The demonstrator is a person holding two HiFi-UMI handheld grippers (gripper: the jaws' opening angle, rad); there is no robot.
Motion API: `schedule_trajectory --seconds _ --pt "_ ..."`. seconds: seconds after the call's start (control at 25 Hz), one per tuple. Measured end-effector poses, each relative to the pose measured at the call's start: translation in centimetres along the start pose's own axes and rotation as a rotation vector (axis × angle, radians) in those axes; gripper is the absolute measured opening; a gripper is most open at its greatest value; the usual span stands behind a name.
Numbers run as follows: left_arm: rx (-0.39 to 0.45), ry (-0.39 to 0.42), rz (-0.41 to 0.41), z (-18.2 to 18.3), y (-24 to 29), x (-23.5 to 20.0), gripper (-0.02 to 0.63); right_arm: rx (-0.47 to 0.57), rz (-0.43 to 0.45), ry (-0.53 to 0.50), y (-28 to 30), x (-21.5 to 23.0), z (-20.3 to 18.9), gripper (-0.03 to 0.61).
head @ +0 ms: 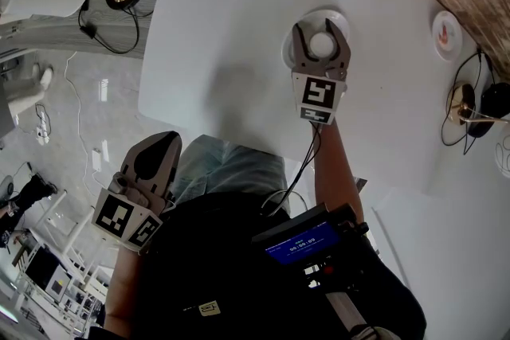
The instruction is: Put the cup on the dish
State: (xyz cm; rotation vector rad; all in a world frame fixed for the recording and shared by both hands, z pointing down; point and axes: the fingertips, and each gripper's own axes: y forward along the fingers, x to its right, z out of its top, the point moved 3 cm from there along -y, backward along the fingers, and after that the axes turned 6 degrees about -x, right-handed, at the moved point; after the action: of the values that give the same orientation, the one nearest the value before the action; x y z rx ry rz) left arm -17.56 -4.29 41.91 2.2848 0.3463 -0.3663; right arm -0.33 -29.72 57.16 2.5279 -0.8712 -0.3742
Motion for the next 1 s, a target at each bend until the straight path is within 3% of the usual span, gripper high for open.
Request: schedule_trajectory --seconds 0.4,1.0 --pt "-0.006 -0.004 0.007 -0.2 -0.2 -0.1 0.005 -0.02 0.001 -0.084 0.4 -1.0 0.4 0.245" --pt "-0.002 -0.011 0.012 -0.4 -0.1 0.1 0.005 -0.03 0.0 -0.09 0.5 -1.1 0.3 0.247"
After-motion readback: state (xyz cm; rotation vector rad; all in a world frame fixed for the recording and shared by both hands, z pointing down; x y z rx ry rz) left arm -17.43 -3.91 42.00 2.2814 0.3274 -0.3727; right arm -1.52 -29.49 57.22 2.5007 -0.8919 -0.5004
